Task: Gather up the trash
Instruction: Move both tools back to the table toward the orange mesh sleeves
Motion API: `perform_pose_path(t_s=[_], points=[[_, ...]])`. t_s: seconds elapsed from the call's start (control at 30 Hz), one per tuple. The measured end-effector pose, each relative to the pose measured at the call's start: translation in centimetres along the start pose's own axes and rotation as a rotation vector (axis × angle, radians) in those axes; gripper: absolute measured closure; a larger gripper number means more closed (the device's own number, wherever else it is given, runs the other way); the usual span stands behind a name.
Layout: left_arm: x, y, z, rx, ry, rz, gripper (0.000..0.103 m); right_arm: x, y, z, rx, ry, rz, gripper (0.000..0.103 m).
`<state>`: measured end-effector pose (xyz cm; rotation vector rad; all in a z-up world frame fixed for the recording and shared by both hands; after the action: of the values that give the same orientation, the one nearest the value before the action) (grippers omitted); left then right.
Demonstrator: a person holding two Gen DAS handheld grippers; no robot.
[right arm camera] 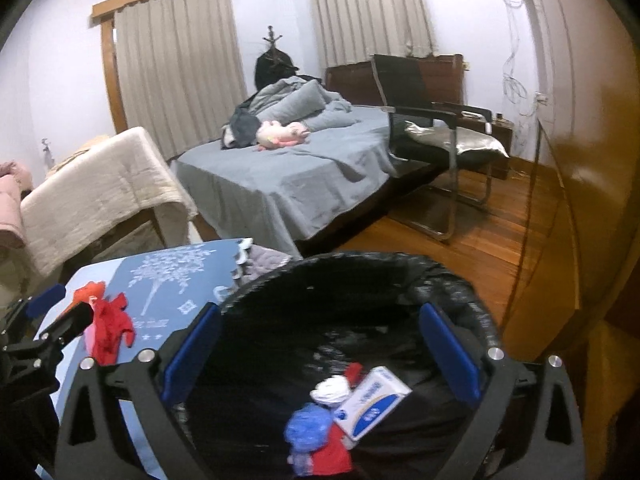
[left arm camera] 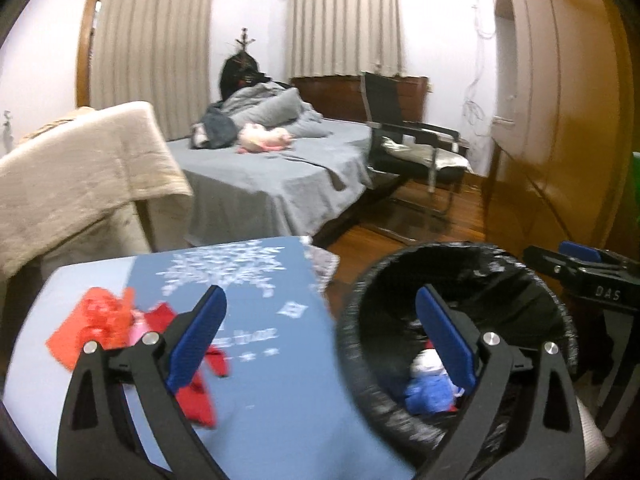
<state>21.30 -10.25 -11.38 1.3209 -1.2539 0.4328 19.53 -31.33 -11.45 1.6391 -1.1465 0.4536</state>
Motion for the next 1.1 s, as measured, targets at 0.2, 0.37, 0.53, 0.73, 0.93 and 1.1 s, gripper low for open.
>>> perform_pose_path(t_s=[0.2, 0.37, 0.53, 0.73, 0.93, 1.1], points=[[-1.9, 2.0, -4.4, 0.087, 0.033, -0.013, 0.01, -1.5, -0.6, -4.9, 0.066, 0.051, -0.025, 0.006], [-3.9, 3.4, -8.0, 0.151, 0.061, -0.032, 0.01, -3.0, -1.4, -9.1, 0.117, 0.09, -0.04, 0.006], [-5.6, 4.5, -11.3, 0.208, 0.082, -0.051, 0.01, -4.6, -2.5, -13.1, 0.161, 0.141, -0.057, 0.006], [-8.0, 5.5, -15.7, 0.276, 0.125, -0.079, 0.01, -6.7, -3.7, -18.2, 0.238, 0.198, -0.092, 0.006], [-9.7, 6.2, -20.1, 0.348, 0.167, -0.096, 0.01, -8.6, -5.1, -23.2, 0.302, 0.232, -0.124, 0.006], [-10.7, 6.1, -23.6, 0.402, 0.187, -0.113, 0.01, -10.1, -6.8, -27.0, 0.334, 0.267, -0.153, 0.006]])
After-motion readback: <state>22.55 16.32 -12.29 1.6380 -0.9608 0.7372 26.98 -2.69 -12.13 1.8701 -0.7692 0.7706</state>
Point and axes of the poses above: each gripper's, at about its wrist camera, not at the fingertips, and y roughly against the way its jaws point, z to its right, x to its top, the point moved 10 cm from there along -y, roughly the way its jaws point, and after that the axes turned 15 degrees about -y, right-handed, at the moved point
